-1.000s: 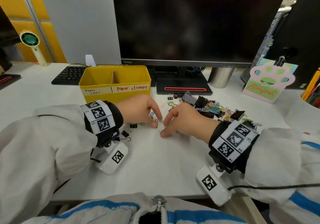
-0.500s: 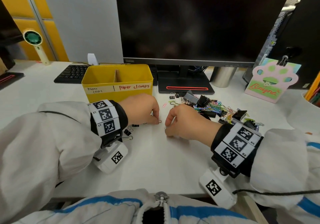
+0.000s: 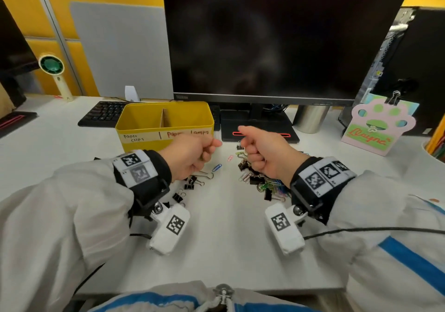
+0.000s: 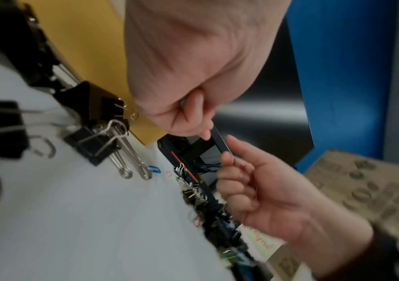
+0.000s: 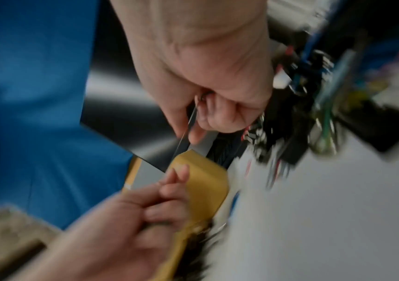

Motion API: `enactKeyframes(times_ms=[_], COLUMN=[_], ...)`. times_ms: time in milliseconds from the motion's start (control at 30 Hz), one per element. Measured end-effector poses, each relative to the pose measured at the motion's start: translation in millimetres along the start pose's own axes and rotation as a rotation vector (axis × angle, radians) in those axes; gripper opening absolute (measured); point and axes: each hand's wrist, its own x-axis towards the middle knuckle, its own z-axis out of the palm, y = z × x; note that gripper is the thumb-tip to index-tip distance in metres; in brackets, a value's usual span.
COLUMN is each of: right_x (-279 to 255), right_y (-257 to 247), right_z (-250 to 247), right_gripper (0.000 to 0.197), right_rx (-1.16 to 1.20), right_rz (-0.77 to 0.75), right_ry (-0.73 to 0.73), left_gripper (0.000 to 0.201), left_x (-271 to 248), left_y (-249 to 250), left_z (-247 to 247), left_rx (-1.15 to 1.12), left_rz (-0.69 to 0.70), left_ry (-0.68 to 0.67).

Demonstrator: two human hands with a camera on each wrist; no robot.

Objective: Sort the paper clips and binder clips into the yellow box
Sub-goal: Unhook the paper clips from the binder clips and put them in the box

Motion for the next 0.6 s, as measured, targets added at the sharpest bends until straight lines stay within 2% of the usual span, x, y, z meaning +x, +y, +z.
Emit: enactKeyframes(times_ms=[67,100,167,233,300,400,467,600], right_x=[11,17,28,37,43,47,49,49], right_y=[-6,-9,-12,-14,-16,-19,-20,-17], right_z=[3,4,5,5,7,12,12,8], right_gripper=[0.026,0.021,0.021,0.028,0.028,0.029,0.024,0.014], right_rx=[-0.471,-0.651,-0.907,-1.090,-1.212,-1.319,-1.338,-1.330], right_rz=[-0.190,-0.289,-0.391,-0.380,-0.366,-0.382,-0.392,-0.453], right_ry=[0.121,0.131,0.041,-0.018,-0.059,-0.101,-0.098,-0.092], left_gripper=[0.030,0.032,0.030,0.023,0.028,0.040,0.041,0.039], left_x=[2,4,12,19,25,32,37,44], left_y=[0,1,1,1,-2,-5,-7,-10], left_z=[11,15,17,16,15,17,18,21], left_rx=[0.241,0.356,0.571,0.816,1.093,1.340,1.408,1.407], left_rz=[0.091,0.140,0.247,0.288,0.272,0.280,0.301,0.282], left_ry=[0.098,0.135,0.170,0.194,0.164,0.108,0.111,0.106])
